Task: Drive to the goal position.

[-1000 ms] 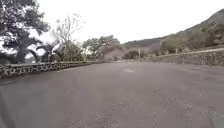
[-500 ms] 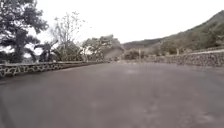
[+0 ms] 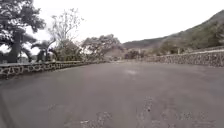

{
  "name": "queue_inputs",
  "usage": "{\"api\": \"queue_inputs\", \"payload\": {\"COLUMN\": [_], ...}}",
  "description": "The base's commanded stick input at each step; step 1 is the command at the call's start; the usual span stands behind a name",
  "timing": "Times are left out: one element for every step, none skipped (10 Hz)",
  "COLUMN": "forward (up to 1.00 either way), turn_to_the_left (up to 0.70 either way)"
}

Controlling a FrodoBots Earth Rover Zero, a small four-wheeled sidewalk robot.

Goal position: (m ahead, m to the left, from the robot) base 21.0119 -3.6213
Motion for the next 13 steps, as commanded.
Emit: {"api": "queue_inputs", "payload": {"forward": [0.7,0.7,0.7,0.7,0.7,0.7,0.7,0.7,0.7,0.7,0.7,0.7,0.7], "turn_to_the_left": [0.0,0.0,0.0,0.0,0.0,0.0,0.0,0.0,0.0,0.0,0.0,0.0,0.0]}}
